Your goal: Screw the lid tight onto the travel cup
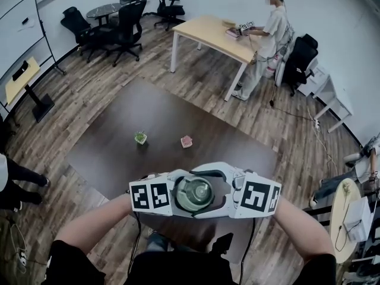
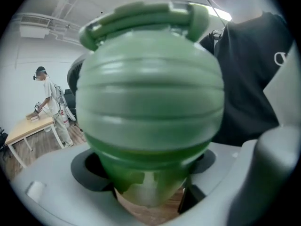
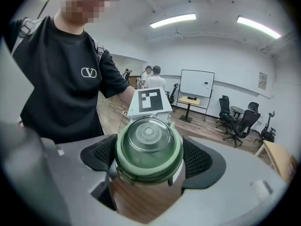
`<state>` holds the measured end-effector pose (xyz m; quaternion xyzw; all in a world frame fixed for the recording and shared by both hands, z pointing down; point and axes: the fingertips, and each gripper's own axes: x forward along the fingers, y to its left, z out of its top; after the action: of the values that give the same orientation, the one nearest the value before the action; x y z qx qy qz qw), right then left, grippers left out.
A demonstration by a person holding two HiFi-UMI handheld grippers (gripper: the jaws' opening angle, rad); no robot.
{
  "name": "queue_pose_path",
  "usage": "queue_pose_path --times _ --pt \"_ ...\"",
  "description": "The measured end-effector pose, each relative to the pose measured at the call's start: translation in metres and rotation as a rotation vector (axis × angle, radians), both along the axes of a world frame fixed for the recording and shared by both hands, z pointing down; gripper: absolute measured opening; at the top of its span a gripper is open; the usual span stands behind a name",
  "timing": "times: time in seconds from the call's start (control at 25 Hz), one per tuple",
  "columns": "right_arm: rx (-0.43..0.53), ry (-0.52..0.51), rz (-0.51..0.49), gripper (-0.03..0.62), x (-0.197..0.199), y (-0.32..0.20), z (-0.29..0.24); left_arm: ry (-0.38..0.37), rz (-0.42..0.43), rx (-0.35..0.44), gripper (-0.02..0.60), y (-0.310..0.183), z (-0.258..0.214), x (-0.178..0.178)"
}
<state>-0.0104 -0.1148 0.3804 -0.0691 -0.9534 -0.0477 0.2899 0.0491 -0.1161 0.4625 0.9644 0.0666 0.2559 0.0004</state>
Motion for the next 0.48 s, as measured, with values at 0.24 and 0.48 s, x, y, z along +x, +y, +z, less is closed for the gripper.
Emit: queue_pose_path --times 0.24,0.48 --pt "-0.04 -0.092 0.226 0.446 0.0 -0.019 -0.002 -0.001 -0.078 0.009 0.405 -0.017 0.001 -0.002" --pt "-0.08 -0.179 0.599 0.446 0.004 -0.043 0.008 -0.013 -0.17 -0.012 0.405 -0.032 0.012 -0.002"
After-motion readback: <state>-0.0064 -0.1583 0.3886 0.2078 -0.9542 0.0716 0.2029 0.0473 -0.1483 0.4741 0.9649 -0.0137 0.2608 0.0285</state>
